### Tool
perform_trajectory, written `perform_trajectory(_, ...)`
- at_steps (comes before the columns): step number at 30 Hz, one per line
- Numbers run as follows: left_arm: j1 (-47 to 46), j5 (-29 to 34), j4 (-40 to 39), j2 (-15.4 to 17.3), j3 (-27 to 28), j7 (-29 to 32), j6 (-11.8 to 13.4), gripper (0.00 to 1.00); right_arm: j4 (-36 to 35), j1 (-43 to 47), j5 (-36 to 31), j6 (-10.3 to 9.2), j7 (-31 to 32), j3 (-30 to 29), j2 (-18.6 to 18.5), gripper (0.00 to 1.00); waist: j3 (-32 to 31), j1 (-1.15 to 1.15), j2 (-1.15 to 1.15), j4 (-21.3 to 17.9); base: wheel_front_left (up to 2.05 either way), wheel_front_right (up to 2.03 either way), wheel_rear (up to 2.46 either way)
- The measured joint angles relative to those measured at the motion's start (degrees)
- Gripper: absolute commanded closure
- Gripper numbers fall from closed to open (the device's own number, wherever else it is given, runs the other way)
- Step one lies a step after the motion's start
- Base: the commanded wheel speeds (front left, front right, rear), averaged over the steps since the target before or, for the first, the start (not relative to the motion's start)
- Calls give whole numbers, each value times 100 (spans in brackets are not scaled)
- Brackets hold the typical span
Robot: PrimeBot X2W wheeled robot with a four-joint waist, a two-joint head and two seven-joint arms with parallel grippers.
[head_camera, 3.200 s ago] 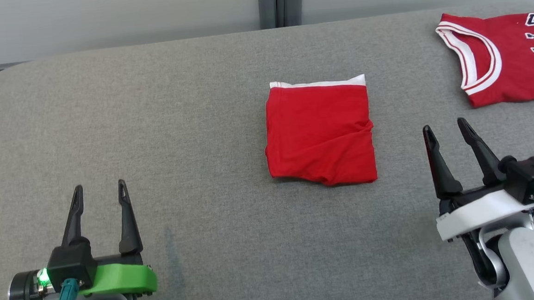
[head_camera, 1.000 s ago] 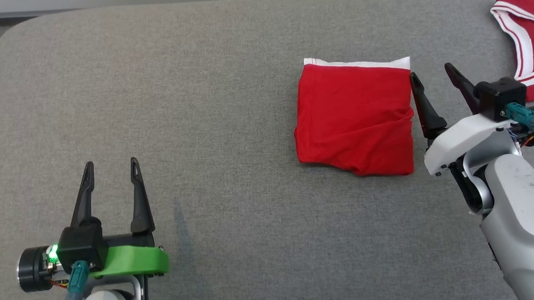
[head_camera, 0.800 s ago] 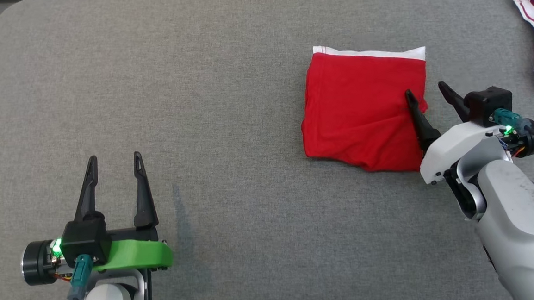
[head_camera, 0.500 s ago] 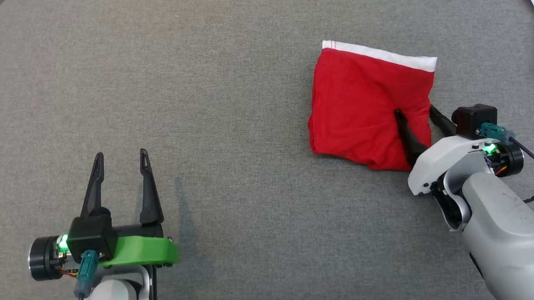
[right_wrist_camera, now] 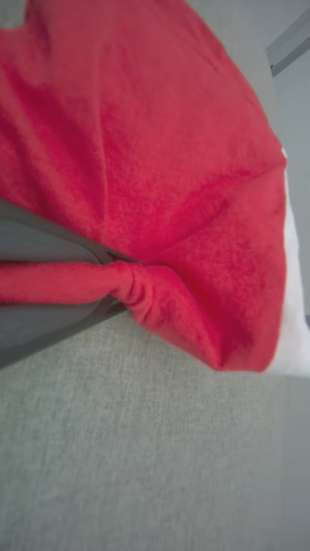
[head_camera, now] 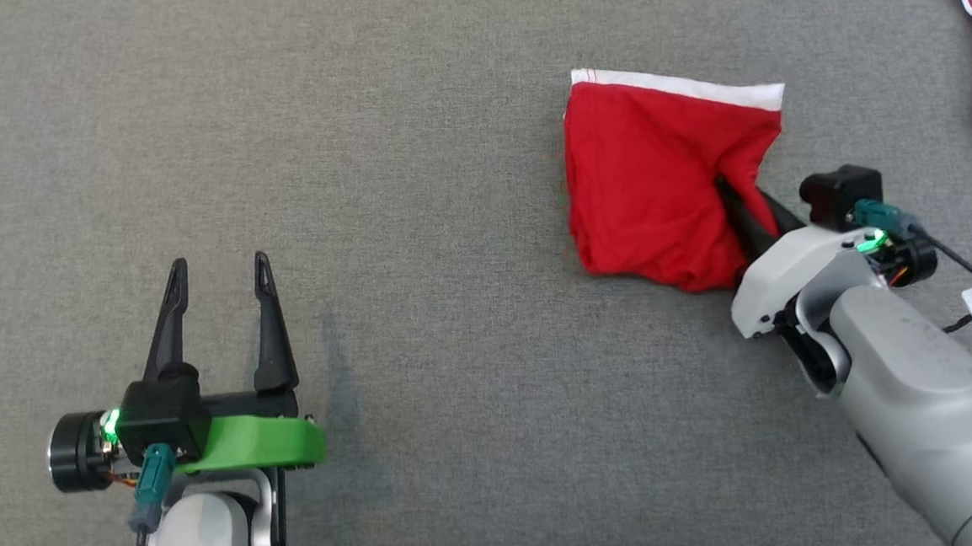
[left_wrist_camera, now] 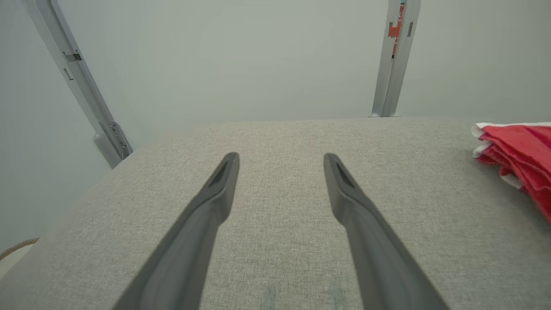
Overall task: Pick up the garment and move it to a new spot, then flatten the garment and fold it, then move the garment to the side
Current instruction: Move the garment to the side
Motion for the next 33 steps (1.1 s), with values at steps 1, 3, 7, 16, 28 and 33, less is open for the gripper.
perform_trajectory(1, -44, 2, -82, 0, -1, 0, 0, 0, -13, -79, -13, 0, -1, 98, -134, 100, 30, 0, 0, -17, 0, 0, 0)
perform_trajectory(3, -113, 10, -242, -1, 1, -2, 4, 0, -87, -238, -41, -1, -8, 325, -390, 100, 93, 0, 0, -58, 0, 0, 0)
perform_trajectory(7, -248, 91, -530, -1, -26, -7, 4, 0, -366, -724, 2, -2, 30, 892, -913, 100, 279, 0, 0, -192, 0, 0, 0)
perform_trajectory(16, -664, 405, -942, 129, -120, -8, 5, 0, -971, -2015, 605, -3, 203, 1813, -2193, 100, 891, 1, 0, -668, 0, 0, 0)
perform_trajectory(28, -757, 859, -2072, 676, 1, 474, 104, 0, -924, -3145, 1715, -3, 333, 2588, -3217, 100, 1725, 1, 0, -1668, 0, 0, 0)
perform_trajectory(33, -814, 1006, -2631, 818, -26, 775, 81, 0, -713, -3604, 1984, -2, 439, 2910, -3437, 100, 2063, 1, 0, -1981, 0, 0, 0)
